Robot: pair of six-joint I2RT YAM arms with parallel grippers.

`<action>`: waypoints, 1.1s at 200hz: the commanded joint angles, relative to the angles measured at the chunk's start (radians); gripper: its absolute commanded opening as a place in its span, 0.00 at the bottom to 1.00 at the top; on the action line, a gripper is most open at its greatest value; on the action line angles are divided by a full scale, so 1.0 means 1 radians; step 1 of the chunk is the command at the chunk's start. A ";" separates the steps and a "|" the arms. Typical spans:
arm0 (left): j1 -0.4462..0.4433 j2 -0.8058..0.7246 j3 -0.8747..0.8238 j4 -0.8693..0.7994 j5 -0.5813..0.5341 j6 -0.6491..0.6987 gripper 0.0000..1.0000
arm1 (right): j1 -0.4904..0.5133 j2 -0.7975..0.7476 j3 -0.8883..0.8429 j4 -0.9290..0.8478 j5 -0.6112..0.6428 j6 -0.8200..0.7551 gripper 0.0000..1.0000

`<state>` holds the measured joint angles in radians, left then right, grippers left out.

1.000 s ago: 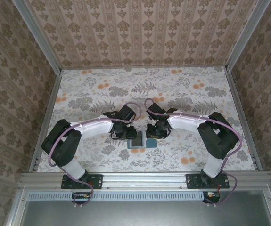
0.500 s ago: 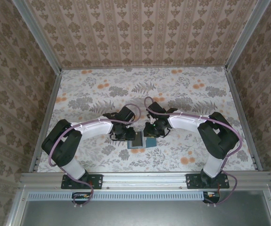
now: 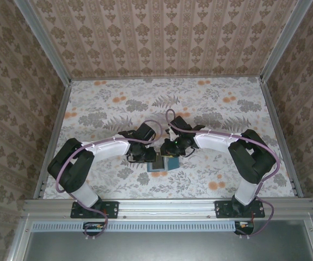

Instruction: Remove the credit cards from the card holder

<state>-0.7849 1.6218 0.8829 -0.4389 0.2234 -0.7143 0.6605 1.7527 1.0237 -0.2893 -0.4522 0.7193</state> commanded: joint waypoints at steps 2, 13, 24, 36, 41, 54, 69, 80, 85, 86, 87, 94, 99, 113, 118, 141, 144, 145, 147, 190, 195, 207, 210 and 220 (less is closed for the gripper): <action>-0.004 -0.004 -0.027 -0.008 0.008 -0.015 0.25 | -0.003 0.020 -0.006 0.026 -0.041 0.022 0.23; -0.005 -0.006 -0.026 -0.008 0.008 -0.017 0.25 | -0.003 0.027 -0.005 0.031 -0.050 0.023 0.23; -0.005 -0.006 -0.024 -0.007 0.008 -0.017 0.25 | -0.002 0.033 -0.006 0.037 -0.054 0.027 0.23; -0.005 -0.007 -0.025 -0.009 0.008 -0.017 0.25 | -0.002 0.040 -0.007 0.039 -0.054 0.029 0.24; -0.004 -0.006 -0.026 -0.009 0.008 -0.017 0.25 | -0.001 0.043 -0.007 0.041 -0.057 0.030 0.24; -0.004 -0.007 -0.026 -0.008 0.008 -0.017 0.25 | -0.001 0.047 -0.007 0.045 -0.060 0.032 0.24; -0.005 -0.006 -0.026 -0.009 0.008 -0.016 0.25 | -0.001 0.053 -0.007 0.053 -0.064 0.035 0.24; -0.005 -0.007 -0.028 -0.007 0.008 -0.017 0.25 | 0.001 0.057 -0.007 0.057 -0.070 0.037 0.24; -0.004 -0.007 -0.027 -0.006 0.008 -0.019 0.25 | 0.001 0.063 -0.008 0.061 -0.074 0.039 0.24; -0.004 -0.007 -0.028 -0.006 0.008 -0.019 0.25 | 0.001 0.063 -0.007 0.063 -0.074 0.039 0.24; -0.004 -0.007 -0.027 -0.007 0.008 -0.019 0.25 | 0.001 0.063 -0.007 0.063 -0.074 0.039 0.24; -0.005 -0.007 -0.028 -0.006 0.008 -0.019 0.25 | 0.001 0.068 -0.008 0.064 -0.075 0.038 0.24; -0.005 -0.007 -0.028 -0.007 0.008 -0.019 0.25 | 0.002 0.071 -0.008 0.063 -0.075 0.039 0.24; -0.005 -0.007 -0.028 -0.006 0.008 -0.019 0.25 | 0.003 0.076 -0.008 0.059 -0.067 0.040 0.24; -0.004 -0.008 -0.030 -0.007 0.008 -0.019 0.25 | 0.003 0.079 -0.007 0.055 -0.064 0.039 0.24; -0.004 -0.012 -0.031 -0.007 0.007 -0.019 0.26 | 0.004 0.083 -0.003 0.026 -0.033 0.031 0.24; -0.004 -0.014 -0.030 -0.008 0.007 -0.018 0.26 | 0.003 0.083 -0.002 0.018 -0.027 0.030 0.24; -0.004 -0.013 -0.031 -0.009 0.007 -0.019 0.26 | 0.003 0.083 -0.002 0.017 -0.025 0.030 0.24; -0.004 -0.014 -0.030 -0.008 0.007 -0.019 0.26 | 0.004 0.083 -0.002 0.013 -0.022 0.028 0.25; -0.005 -0.019 -0.031 -0.011 0.005 -0.018 0.27 | 0.004 0.080 0.013 -0.056 0.042 0.004 0.26; -0.004 -0.019 -0.031 -0.011 0.005 -0.019 0.27 | 0.003 0.076 0.015 -0.062 0.049 0.002 0.26; -0.004 -0.018 -0.031 -0.012 0.005 -0.019 0.27 | 0.003 0.069 0.018 -0.076 0.065 -0.004 0.26; -0.004 -0.017 -0.031 -0.012 0.005 -0.019 0.27 | 0.004 0.066 0.019 -0.080 0.067 -0.006 0.26; -0.004 -0.017 -0.030 -0.012 0.005 -0.017 0.27 | 0.004 0.057 0.021 -0.085 0.071 -0.009 0.27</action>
<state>-0.7849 1.6146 0.8742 -0.4263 0.2237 -0.7216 0.6617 1.8187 1.0298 -0.2802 -0.4545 0.7330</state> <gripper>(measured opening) 0.266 0.263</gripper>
